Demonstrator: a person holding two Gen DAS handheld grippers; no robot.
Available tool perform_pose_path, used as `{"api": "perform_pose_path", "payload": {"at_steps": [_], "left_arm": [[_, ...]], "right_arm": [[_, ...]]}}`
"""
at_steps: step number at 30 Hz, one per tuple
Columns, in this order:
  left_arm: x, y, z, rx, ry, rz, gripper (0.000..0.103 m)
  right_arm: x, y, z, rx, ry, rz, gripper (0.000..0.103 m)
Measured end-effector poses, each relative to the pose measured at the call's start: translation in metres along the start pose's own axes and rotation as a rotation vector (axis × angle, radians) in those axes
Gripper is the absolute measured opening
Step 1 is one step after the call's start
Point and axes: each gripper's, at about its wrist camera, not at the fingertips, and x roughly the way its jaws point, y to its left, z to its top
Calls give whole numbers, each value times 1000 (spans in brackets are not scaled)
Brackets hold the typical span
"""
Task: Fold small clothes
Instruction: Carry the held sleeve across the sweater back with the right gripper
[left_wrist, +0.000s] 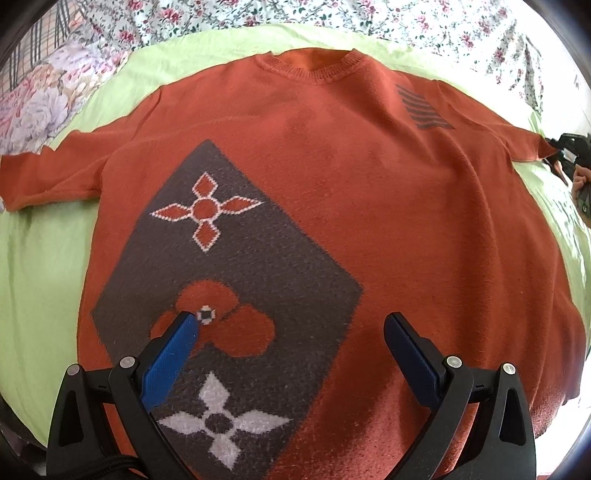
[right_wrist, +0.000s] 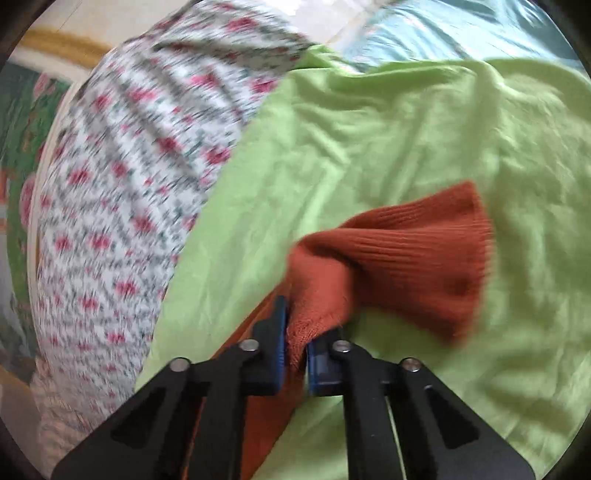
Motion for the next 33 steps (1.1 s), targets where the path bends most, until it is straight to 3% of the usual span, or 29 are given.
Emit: {"api": "perform_pose_path", "payload": {"at_steps": [5, 10, 17, 20, 26, 29, 30, 33], "left_arm": [[-3, 8, -2, -23, -14, -16, 101], [-9, 19, -8, -52, -27, -26, 101], [-20, 46, -19, -113, -55, -22, 101], [-24, 60, -21, -151, -65, -28, 101], [-28, 79, -25, -186, -77, -13, 101], [-24, 79, -17, -175, -82, -14, 101], [-23, 78, -12, -168, -87, -17, 101], [-18, 67, 10, -129, -107, -40, 101]], "right_arm": [[-3, 62, -41, -217, 61, 82, 6], [2, 143, -111, -431, 191, 191, 5], [23, 248, -255, -658, 450, 386, 5], [40, 274, -318, -719, 571, 415, 5], [69, 289, -402, -757, 743, 413, 5], [73, 277, -413, -738, 781, 380, 12], [74, 271, -413, -725, 792, 367, 15], [66, 261, -407, -660, 808, 379, 42]]}}
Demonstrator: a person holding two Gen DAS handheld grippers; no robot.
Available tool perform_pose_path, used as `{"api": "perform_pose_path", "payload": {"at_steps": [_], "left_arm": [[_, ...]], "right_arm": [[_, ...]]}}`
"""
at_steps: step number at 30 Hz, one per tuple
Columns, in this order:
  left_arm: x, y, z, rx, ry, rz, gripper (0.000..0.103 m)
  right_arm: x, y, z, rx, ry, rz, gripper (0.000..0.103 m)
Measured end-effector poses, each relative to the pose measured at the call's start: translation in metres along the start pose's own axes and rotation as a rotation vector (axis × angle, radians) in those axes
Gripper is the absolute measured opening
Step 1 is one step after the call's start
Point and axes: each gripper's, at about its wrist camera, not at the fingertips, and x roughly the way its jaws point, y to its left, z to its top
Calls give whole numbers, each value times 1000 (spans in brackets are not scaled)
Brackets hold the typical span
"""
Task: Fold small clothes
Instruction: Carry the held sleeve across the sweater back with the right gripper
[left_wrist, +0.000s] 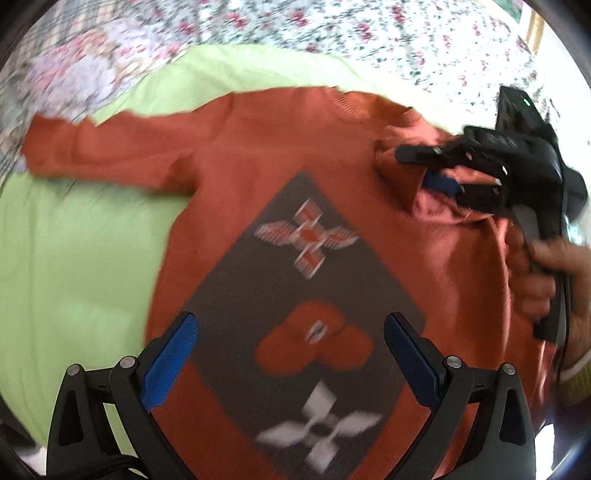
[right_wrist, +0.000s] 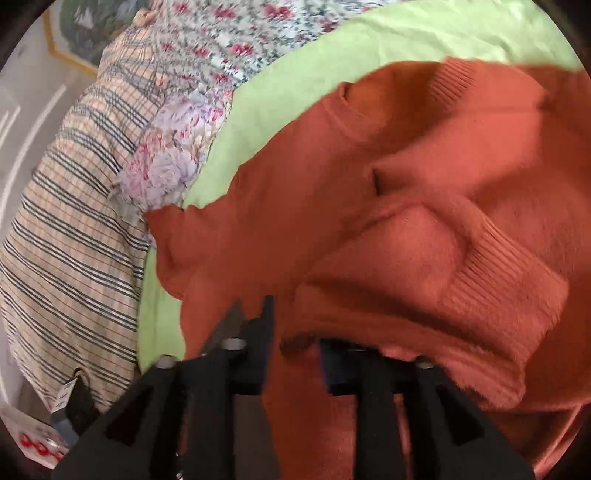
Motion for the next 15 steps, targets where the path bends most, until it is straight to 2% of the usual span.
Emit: {"api": "perform_pose_path", "payload": {"at_steps": [1, 5, 9, 11, 12, 13, 15], "left_arm": [[3, -8, 8, 18, -9, -13, 101], [23, -51, 46, 139, -66, -10, 101], [64, -85, 82, 219, -49, -2, 101], [87, -98, 96, 255, -33, 35, 100], [97, -101, 101, 269, -33, 69, 99], [105, -101, 106, 274, -30, 111, 93], [107, -83, 115, 207, -36, 120, 88]], "right_arm": [[-6, -2, -3, 7, -11, -1, 47], [-46, -13, -15, 32, -97, -19, 48], [-87, -37, -15, 78, -211, -115, 59], [-99, -52, -13, 123, -236, -138, 60], [-103, -61, -13, 146, -245, -154, 60], [-108, -70, -12, 164, -251, -174, 60], [-113, -85, -13, 198, -258, -202, 60]]}}
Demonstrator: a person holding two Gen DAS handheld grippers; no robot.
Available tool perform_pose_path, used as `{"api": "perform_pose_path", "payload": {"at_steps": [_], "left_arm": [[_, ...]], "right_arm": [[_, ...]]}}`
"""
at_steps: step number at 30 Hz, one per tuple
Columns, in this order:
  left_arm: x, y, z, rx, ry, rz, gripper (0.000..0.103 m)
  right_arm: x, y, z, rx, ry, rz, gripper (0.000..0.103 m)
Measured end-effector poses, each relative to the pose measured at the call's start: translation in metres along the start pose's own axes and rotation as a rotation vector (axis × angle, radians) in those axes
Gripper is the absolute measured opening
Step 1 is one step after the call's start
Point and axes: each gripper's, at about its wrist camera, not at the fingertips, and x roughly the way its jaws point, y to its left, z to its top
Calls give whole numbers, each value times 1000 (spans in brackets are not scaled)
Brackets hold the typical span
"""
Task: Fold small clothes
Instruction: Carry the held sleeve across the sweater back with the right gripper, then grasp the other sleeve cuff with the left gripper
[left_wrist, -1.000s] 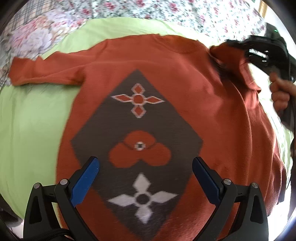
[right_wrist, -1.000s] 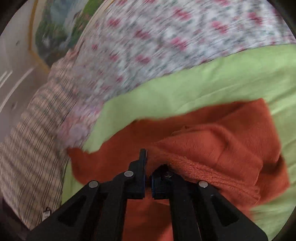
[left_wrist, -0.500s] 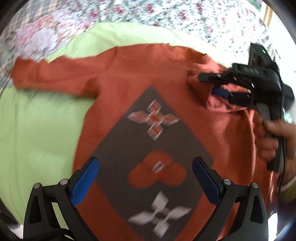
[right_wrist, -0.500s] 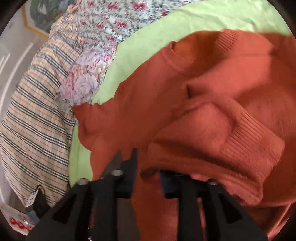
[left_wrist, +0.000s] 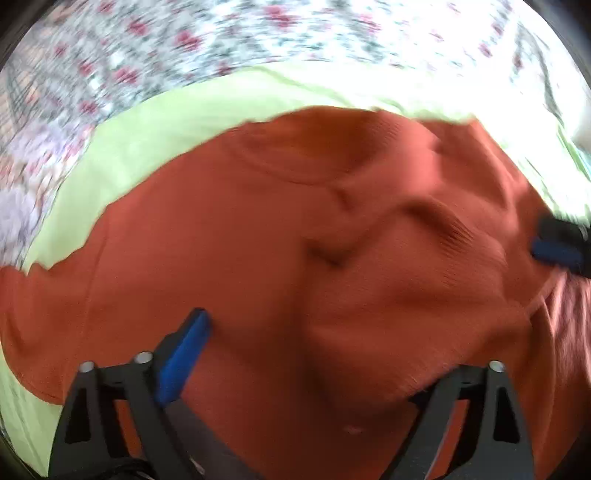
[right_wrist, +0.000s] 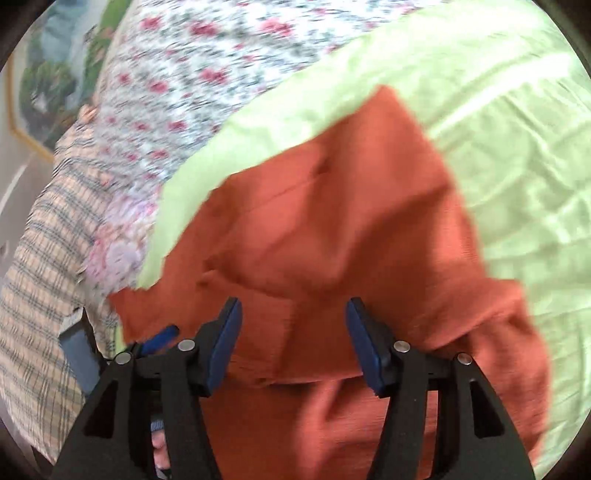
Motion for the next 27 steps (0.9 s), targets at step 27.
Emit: {"api": "perform_pose_path", "payload": {"at_steps": [27], "left_arm": [[-4, 125, -19, -493, -56, -314, 85]], "right_arm": [[-6, -21, 0, 10, -3, 9, 60]]}}
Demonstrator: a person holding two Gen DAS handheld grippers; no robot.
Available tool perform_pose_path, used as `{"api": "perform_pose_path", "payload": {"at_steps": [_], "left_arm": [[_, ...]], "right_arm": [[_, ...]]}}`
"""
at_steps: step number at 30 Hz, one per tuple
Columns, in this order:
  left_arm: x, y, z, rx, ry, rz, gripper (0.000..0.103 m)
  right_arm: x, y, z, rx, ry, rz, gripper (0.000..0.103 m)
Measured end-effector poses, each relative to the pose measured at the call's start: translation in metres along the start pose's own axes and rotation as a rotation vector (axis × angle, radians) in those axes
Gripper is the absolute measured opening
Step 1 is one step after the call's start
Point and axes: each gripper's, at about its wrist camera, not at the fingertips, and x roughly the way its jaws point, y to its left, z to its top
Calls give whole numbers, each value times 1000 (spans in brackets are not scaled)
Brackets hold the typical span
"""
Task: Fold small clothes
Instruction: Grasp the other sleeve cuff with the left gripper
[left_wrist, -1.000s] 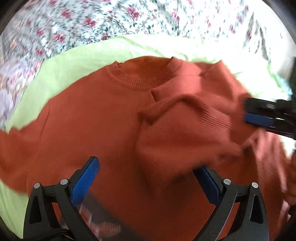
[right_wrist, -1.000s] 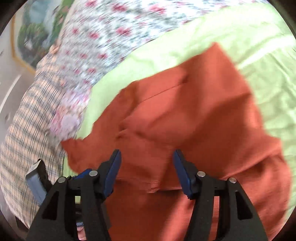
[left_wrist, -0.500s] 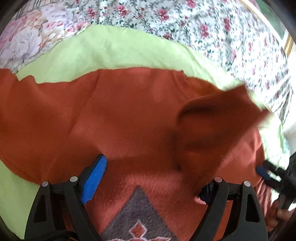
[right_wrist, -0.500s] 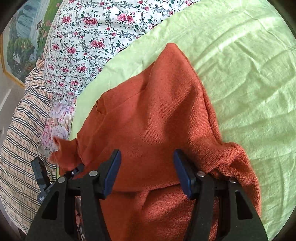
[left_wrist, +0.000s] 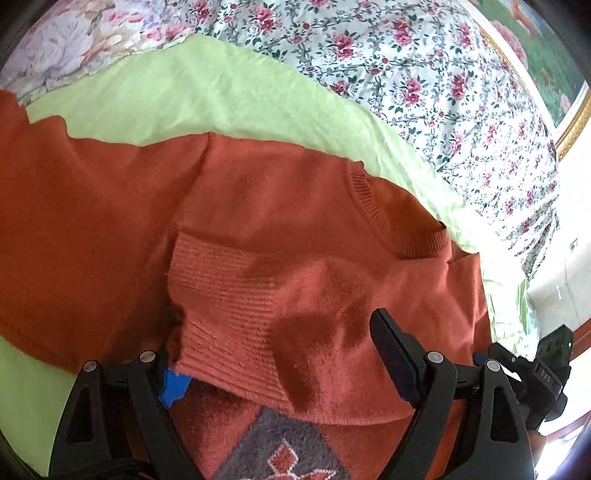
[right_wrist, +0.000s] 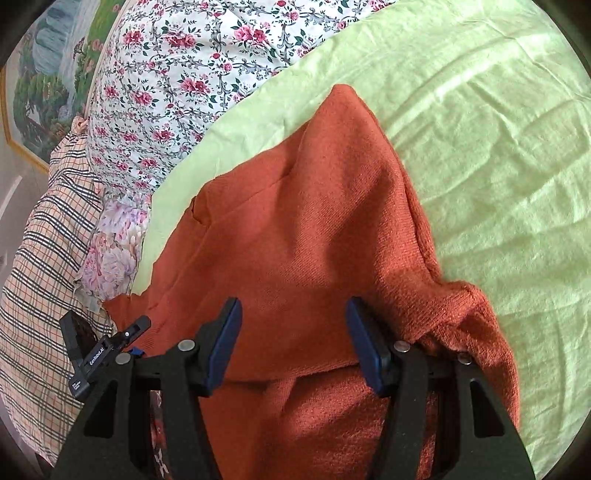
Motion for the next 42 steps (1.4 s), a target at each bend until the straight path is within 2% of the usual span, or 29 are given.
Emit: {"api": "perform_pose_path", "payload": {"at_steps": [1, 2, 3, 4, 6, 8, 9, 10, 11, 13, 15, 16, 18, 19, 20, 21, 23, 25, 26, 28, 32, 35, 39, 42], "left_arm": [[1, -1, 3, 4, -5, -2, 75], [1, -1, 4, 16, -13, -6, 41], [1, -2, 5, 33, -10, -15, 17], [-2, -3, 4, 55, -10, -20, 6], [-12, -5, 1, 99, -49, -5, 6], [-13, -2, -2, 131, -47, 22, 11], [-9, 1, -1, 123, -25, 25, 18], [-1, 7, 0, 100, 21, 22, 35], [3, 10, 1, 88, 39, 3, 37], [4, 9, 3, 104, 27, -1, 34], [5, 3, 3, 145, 21, 20, 10], [6, 2, 2, 156, 21, 29, 6], [4, 0, 1, 174, 2, 46, 4], [1, -3, 1, 190, -13, 55, 4], [-1, -6, 1, 203, -21, 61, 4], [-4, -11, 1, 220, -31, 69, 4], [-11, -22, 0, 265, -51, 47, 4], [-9, -39, -3, 324, -61, 33, 4], [-4, -48, -5, 361, -65, 55, 4], [8, -59, -9, 403, -54, 100, 3], [15, -46, -5, 368, -40, 127, 4], [5, -39, -2, 369, -74, 126, 4], [13, -34, -8, 394, -39, 171, 4], [14, -29, -6, 363, -19, 165, 7]], "right_arm": [[-1, 1, 0, -1, 2, -3, 60], [-2, 2, 0, -4, 4, -9, 60], [-6, 4, 0, -12, 2, -20, 60], [-11, 6, 0, -22, -10, -29, 61], [-27, 7, 5, -50, -60, -62, 65], [-38, 6, 12, -83, -97, -104, 65], [-41, 5, 19, -105, -104, -150, 65], [-40, 3, 26, -121, -105, -198, 65], [-37, 1, 35, -136, -103, -237, 65], [-26, -4, 50, -159, -76, -262, 65], [-9, -7, 64, -185, -47, -295, 65], [1, -9, 70, -194, -31, -309, 65], [17, -12, 75, -202, 0, -316, 65], [23, -14, 77, -208, 14, -314, 61], [26, -14, 75, -225, 16, -312, 52], [28, -12, 74, -252, 30, -291, 12], [19, -10, 73, -250, 36, -247, 12], [-8, -7, 78, -274, -42, -258, 12], [-21, -11, 82, -275, -81, -282, 12], [-25, -24, 86, -244, -84, -279, 12], [-2, -43, 78, -235, -26, -328, 11], [-2, -48, 75, -198, -49, -294, 11], [7, -43, 73, -225, -18, -321, 13], [2, -36, 72, -235, -24, -357, 28]]}}
